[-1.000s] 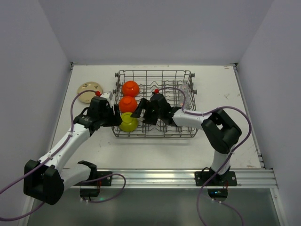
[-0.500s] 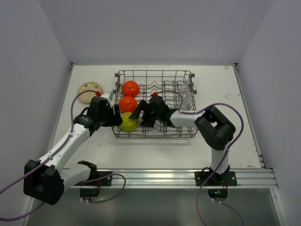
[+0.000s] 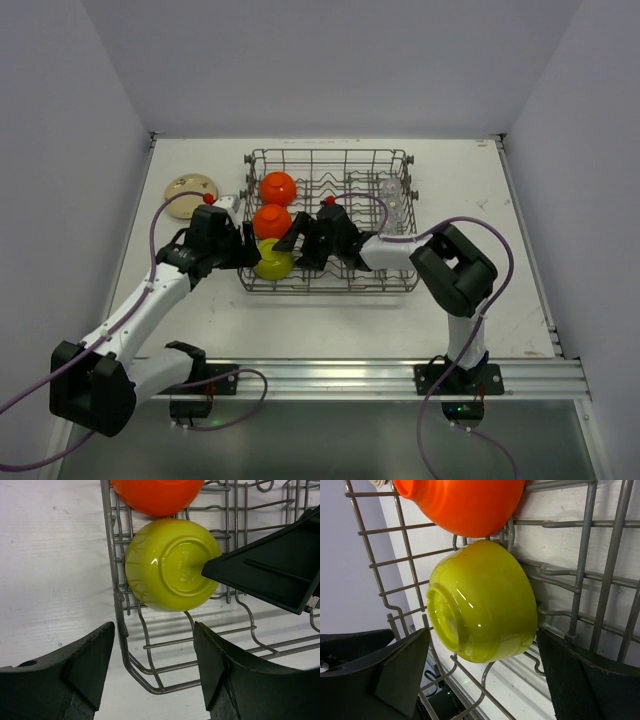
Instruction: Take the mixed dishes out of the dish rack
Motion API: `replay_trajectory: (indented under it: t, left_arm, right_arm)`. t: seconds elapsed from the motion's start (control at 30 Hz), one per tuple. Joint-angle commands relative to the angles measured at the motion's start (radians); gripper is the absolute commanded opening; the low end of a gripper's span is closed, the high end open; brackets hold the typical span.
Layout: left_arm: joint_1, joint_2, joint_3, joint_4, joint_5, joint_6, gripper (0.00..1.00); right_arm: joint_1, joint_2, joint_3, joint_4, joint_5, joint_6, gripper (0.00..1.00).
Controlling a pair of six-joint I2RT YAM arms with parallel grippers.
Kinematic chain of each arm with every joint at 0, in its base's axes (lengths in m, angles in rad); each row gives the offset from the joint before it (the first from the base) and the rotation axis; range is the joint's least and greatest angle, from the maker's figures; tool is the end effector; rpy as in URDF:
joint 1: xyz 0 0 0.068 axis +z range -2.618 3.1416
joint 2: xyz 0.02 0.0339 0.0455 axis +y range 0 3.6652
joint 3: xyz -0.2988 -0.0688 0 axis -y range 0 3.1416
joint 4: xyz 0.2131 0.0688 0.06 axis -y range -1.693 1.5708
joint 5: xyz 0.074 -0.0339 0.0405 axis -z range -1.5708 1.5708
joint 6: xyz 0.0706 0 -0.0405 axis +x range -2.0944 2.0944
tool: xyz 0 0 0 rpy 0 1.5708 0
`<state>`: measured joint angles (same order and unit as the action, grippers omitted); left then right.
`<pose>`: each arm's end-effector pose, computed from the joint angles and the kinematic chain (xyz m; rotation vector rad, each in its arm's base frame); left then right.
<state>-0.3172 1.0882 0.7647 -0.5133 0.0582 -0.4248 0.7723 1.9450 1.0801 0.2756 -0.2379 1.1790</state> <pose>0.1880 -0.0660 0.2600 -0.1042 2.4449 -0.4074 0.2976 0.3131 0.1891 0.3458 2.4614 1.2638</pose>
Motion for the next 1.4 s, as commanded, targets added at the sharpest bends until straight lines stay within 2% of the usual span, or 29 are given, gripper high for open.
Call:
replay_trajectory:
  t: [0.0,0.47,0.87,1.1,1.37]
  left_arm:
    - [-0.003,-0.021,0.002,0.029,0.025,0.027,0.68]
    - [-0.003,-0.034,0.001,0.035,0.028,0.026,0.69]
    - [-0.003,-0.033,-0.001,0.038,0.037,0.029,0.69]
    - [-0.003,-0.031,-0.002,0.039,0.043,0.031,0.69]
    - [-0.003,-0.025,-0.004,0.041,0.051,0.034,0.66]
  right_arm:
    - [0.002,0.005,0.012,0.021,0.009,0.01,0.9]
    - [0.002,0.048,0.044,0.02,-0.001,0.03,0.91]
    - [0.001,0.051,-0.012,0.178,-0.073,0.076,0.91]
    - [0.001,0.051,0.017,0.102,-0.041,0.067,0.91]
    - [0.001,0.043,-0.02,0.211,-0.067,0.094,0.9]
